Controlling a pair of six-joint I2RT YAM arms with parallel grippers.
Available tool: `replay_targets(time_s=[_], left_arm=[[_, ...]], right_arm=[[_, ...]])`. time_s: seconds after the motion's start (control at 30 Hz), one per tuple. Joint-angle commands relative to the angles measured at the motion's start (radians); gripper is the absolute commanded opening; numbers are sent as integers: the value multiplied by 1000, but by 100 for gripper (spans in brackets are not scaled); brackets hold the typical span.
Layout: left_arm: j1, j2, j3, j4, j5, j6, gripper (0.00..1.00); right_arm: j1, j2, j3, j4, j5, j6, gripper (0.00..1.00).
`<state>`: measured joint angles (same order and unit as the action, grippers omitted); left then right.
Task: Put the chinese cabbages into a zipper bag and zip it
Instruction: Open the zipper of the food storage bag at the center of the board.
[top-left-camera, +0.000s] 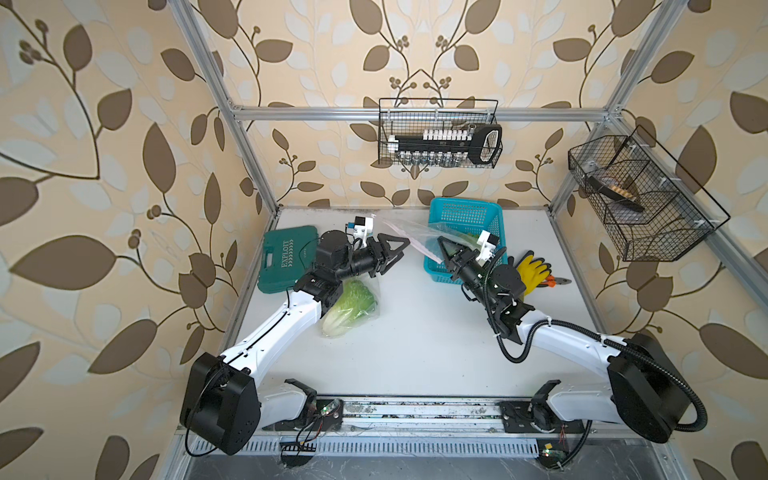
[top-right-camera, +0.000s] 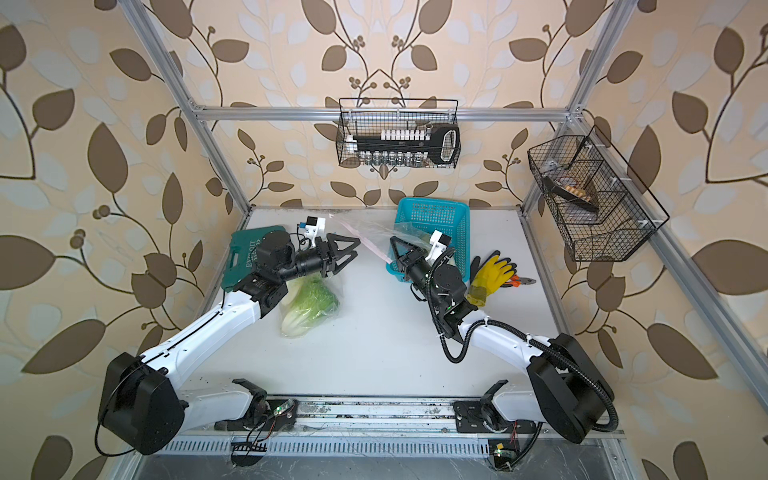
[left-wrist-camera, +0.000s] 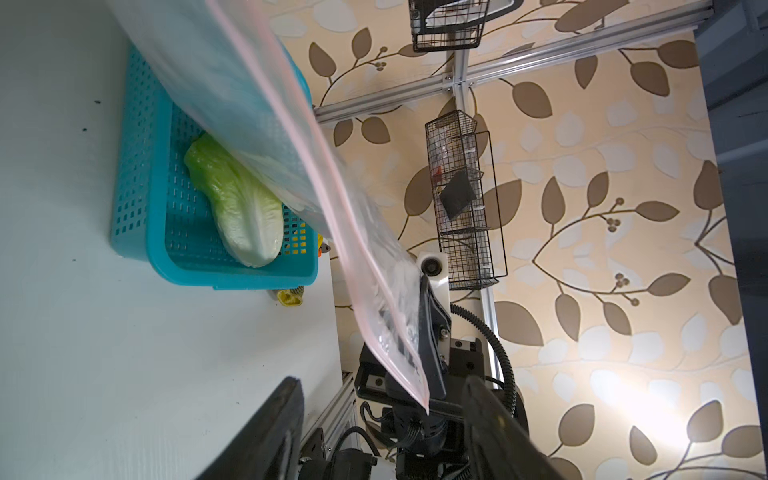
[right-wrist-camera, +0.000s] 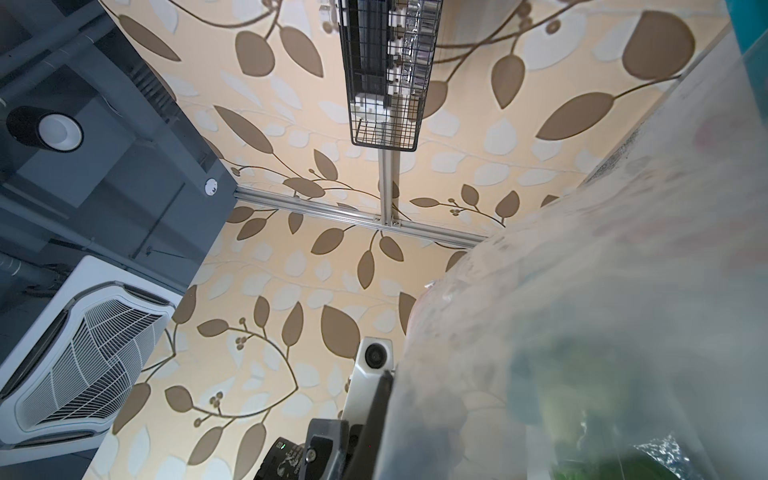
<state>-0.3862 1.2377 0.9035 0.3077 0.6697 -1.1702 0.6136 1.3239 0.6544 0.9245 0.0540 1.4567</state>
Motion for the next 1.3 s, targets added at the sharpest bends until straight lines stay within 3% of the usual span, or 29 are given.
replay_targets(time_s=[0.0, 0.23, 0.53, 0.9, 1.1, 1.27], left_arm=[[-10, 5, 22, 97, -1, 5, 49], [-54, 5, 9, 67, -19, 55, 42], [-58, 57, 12, 97, -13, 69, 24], [-51, 159, 51, 135, -27, 51, 22], [21, 159, 49, 232, -41, -39, 23], [32, 152, 67, 249, -47, -53, 12]], right_arm=[[4, 10, 24, 45, 27, 30, 0], [5, 25, 28, 50, 24, 58, 0], [15, 28, 31, 50, 28, 82, 0], [54, 14, 29, 51, 35, 91, 0], [84, -20, -23, 55, 62, 98, 0], [90, -24, -50, 59, 72, 114, 0]])
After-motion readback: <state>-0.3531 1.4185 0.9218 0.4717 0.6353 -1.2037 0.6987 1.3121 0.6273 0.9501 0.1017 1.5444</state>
